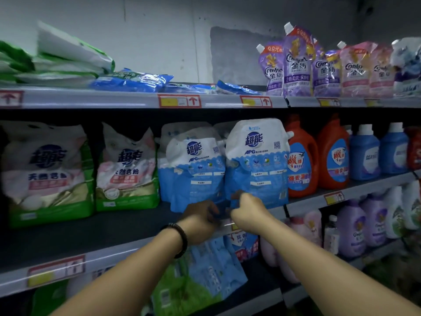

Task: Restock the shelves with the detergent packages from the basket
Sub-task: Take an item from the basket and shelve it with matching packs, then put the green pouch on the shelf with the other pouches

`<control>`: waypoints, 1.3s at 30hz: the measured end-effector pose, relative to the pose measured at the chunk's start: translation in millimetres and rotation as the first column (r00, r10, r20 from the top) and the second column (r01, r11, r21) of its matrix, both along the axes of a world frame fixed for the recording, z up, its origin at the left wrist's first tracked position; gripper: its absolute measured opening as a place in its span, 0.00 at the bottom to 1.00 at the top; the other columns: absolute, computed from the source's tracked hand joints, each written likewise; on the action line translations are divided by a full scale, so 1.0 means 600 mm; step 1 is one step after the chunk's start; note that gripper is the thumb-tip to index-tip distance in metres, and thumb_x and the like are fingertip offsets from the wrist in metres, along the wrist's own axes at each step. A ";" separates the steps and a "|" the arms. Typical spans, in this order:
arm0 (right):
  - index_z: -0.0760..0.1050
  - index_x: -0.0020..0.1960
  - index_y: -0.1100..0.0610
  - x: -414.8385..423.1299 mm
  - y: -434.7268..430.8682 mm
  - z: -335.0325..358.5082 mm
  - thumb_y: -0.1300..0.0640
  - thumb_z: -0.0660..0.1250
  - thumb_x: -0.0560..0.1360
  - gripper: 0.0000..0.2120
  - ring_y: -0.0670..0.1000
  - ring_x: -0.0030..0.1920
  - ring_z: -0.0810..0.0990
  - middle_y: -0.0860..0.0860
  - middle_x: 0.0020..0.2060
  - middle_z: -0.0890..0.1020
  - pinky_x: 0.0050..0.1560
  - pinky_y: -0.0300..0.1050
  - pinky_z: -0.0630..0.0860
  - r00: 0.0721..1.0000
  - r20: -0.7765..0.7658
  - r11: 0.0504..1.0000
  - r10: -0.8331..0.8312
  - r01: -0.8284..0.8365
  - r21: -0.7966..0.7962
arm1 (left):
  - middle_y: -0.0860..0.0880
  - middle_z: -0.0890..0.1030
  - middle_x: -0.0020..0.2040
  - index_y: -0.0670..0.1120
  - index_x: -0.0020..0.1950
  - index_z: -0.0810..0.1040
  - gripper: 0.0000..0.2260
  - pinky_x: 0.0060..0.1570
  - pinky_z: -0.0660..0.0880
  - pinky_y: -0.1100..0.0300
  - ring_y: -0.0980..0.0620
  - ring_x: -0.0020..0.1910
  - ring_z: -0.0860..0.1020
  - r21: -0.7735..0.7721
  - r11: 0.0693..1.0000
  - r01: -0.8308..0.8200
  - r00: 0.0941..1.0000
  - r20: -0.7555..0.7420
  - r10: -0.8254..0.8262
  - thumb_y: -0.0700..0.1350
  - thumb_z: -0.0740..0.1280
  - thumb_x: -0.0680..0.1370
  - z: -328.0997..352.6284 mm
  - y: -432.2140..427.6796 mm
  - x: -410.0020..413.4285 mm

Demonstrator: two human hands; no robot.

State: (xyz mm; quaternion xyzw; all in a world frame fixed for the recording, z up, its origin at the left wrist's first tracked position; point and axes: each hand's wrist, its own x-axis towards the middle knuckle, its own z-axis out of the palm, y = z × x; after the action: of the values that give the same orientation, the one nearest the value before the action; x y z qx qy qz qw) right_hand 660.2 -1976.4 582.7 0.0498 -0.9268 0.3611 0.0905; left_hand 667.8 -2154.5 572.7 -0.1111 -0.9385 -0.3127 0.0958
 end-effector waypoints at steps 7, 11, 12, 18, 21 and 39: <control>0.79 0.63 0.50 0.080 -0.108 -0.030 0.52 0.70 0.77 0.15 0.56 0.59 0.81 0.54 0.60 0.82 0.51 0.46 0.77 0.988 0.011 0.988 0.156 -0.156 0.020 | 0.51 0.83 0.42 0.49 0.49 0.81 0.08 0.39 0.75 0.58 0.45 0.44 0.83 -0.003 1.000 -0.023 0.999 0.043 0.023 0.51 0.70 0.73 -0.015 -0.124 0.110; 0.81 0.58 0.51 0.129 -0.152 -0.068 0.52 0.69 0.77 0.11 0.54 0.55 0.83 0.52 0.54 0.85 0.49 0.42 0.75 0.978 0.042 0.979 0.204 -0.204 -0.005 | 0.51 0.86 0.43 0.52 0.49 0.83 0.05 0.47 0.84 0.51 0.50 0.44 0.85 -0.004 0.999 -0.047 0.996 0.081 0.047 0.50 0.73 0.75 -0.048 -0.176 0.165; 0.82 0.56 0.51 0.136 -0.159 -0.087 0.53 0.69 0.77 0.09 0.54 0.54 0.83 0.52 0.52 0.85 0.47 0.41 0.75 0.978 0.052 0.979 0.201 -0.199 -0.034 | 0.52 0.86 0.44 0.53 0.48 0.83 0.04 0.48 0.84 0.50 0.50 0.45 0.85 -0.008 0.999 -0.049 0.996 0.074 0.049 0.50 0.73 0.75 -0.061 -0.185 0.178; 0.82 0.51 0.52 0.138 -0.168 -0.254 0.54 0.72 0.79 0.03 0.58 0.52 0.86 0.54 0.50 0.86 0.52 0.55 0.86 0.950 0.294 0.932 0.101 0.013 -0.361 | 0.54 0.83 0.56 0.54 0.58 0.80 0.09 0.53 0.80 0.60 0.53 0.54 0.82 -0.017 0.998 -0.064 0.976 0.207 0.066 0.52 0.72 0.79 -0.198 -0.203 0.210; 0.80 0.55 0.56 0.126 -0.171 -0.324 0.53 0.73 0.80 0.07 0.61 0.53 0.86 0.57 0.51 0.85 0.50 0.58 0.87 0.857 0.510 0.798 0.073 0.256 -0.545 | 0.49 0.79 0.66 0.54 0.65 0.77 0.15 0.60 0.76 0.59 0.49 0.65 0.79 -0.053 0.997 -0.048 0.960 0.274 0.061 0.53 0.72 0.80 -0.265 -0.209 0.194; 0.85 0.56 0.61 -0.079 -0.248 -0.535 0.49 0.87 0.58 0.31 0.62 0.52 0.87 0.64 0.58 0.86 0.54 0.59 0.86 0.776 0.603 0.373 0.185 0.512 -0.774 | 0.50 0.72 0.63 0.44 0.74 0.73 0.24 0.52 0.63 0.76 0.51 0.66 0.73 0.145 0.979 -0.145 0.944 0.317 0.093 0.40 0.73 0.79 -0.437 -0.187 0.055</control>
State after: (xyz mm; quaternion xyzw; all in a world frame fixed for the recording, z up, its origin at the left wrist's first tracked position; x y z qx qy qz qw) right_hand 612.7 -2125.3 261.7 -0.2252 -0.5449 0.7920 -0.1588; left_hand 700.7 -2266.5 310.3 0.0046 -0.9175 -0.3969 -0.0241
